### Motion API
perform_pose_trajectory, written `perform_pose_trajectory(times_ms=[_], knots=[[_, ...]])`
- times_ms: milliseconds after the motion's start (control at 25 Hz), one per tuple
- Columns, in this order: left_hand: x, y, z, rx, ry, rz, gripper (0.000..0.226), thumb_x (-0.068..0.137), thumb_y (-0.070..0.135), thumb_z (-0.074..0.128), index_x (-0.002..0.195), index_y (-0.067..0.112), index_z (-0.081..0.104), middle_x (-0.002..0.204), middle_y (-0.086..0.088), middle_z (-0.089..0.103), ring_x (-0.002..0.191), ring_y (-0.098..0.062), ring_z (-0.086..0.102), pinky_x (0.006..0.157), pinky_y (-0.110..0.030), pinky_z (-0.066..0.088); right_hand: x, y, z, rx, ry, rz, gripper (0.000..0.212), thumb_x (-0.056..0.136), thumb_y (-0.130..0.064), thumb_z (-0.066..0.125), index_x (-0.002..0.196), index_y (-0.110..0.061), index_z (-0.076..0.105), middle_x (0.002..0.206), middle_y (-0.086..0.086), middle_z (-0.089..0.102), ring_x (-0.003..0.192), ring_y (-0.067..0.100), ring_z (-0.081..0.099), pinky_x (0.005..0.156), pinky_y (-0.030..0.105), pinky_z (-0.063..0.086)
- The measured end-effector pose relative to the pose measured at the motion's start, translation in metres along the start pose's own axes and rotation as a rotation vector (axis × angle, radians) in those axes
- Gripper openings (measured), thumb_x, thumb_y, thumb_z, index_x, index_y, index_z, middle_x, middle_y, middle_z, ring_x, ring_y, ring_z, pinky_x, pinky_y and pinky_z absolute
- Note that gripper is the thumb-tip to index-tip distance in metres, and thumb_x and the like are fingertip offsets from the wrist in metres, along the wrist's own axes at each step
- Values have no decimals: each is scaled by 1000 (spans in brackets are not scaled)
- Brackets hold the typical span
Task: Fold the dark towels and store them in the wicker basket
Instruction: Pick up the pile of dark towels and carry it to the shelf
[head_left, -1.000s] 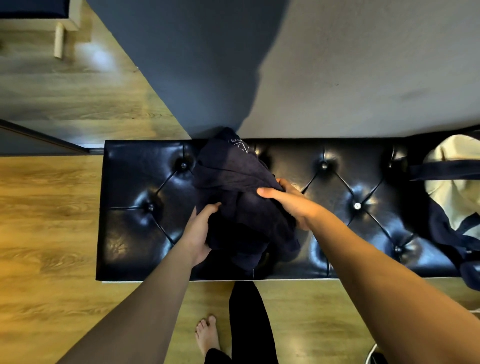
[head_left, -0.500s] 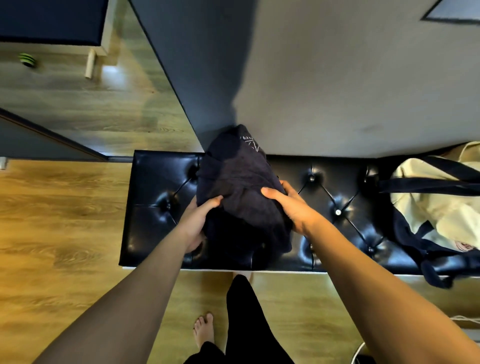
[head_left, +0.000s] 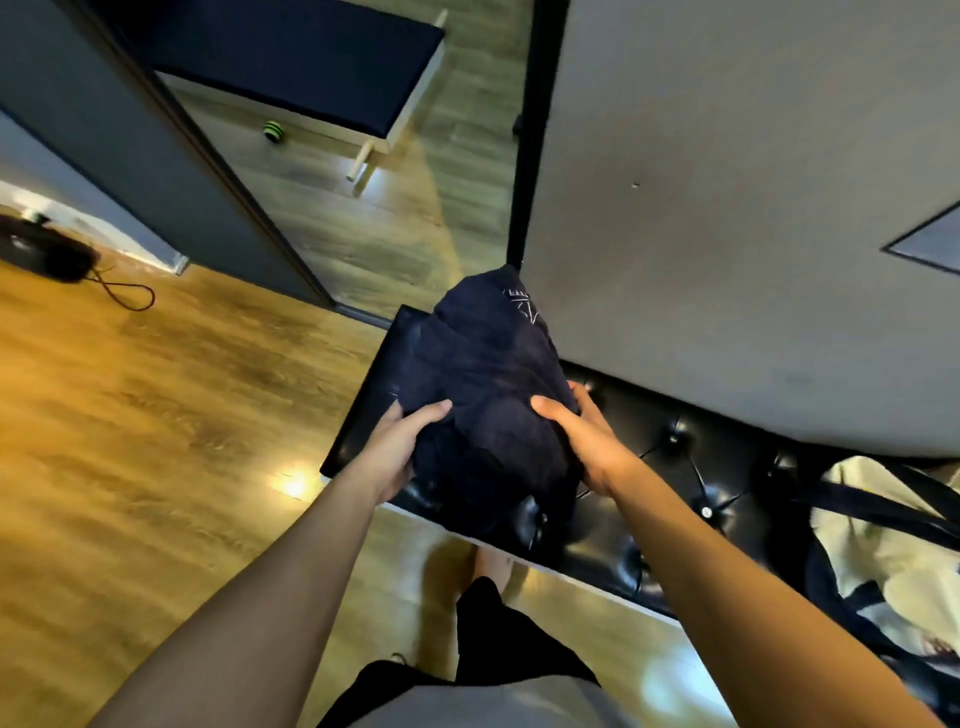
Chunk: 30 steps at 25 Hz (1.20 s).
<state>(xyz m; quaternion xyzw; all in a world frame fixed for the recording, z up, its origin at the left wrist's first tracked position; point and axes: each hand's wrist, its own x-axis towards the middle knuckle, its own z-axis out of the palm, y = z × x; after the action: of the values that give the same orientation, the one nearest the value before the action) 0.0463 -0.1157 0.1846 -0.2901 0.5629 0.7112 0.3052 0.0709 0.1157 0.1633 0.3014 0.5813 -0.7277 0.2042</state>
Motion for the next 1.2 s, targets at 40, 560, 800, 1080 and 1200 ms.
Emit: perform_pose_trajectory(times_ms=[40,560,800,1080,1200], knots=[[-11,-2,-12,-31,18,16,33,91,20,73,123,23,65,114,-3,76,98,-21,73,67,-31,58,-3,-2,12,-33,-32,-2,65,62,-44,86,118,-28,59,110,2,75,102,21,72,89,39,57],[-251,-138,-267,-534,467,297,38,87,27,76,123,29,64,112,2,77,102,-23,74,81,-40,58,-146,102,285,-469,-640,6,58,84,-27,81,134,-25,53,122,2,71,102,19,73,77,33,59],[-410,-290,-379,-763,709,399,45,84,29,79,126,25,63,114,0,76,106,-24,73,87,-41,57,-291,241,407,-688,-949,53,67,75,-37,84,133,-35,52,120,-8,72,104,14,72,89,38,56],[-595,-482,-441,-1087,1125,485,27,90,18,73,117,19,67,111,-7,77,103,-27,73,89,-43,57,-474,431,511,-1015,-1297,186,46,88,-30,76,129,-36,55,121,-6,72,105,16,72,86,37,56],[-658,-560,-450,-1223,1289,515,32,91,19,72,122,15,65,115,-10,75,107,-30,72,94,-47,56,-554,513,548,-1155,-1482,250,34,91,-27,72,119,-38,58,113,-10,74,96,10,73,78,31,56]])
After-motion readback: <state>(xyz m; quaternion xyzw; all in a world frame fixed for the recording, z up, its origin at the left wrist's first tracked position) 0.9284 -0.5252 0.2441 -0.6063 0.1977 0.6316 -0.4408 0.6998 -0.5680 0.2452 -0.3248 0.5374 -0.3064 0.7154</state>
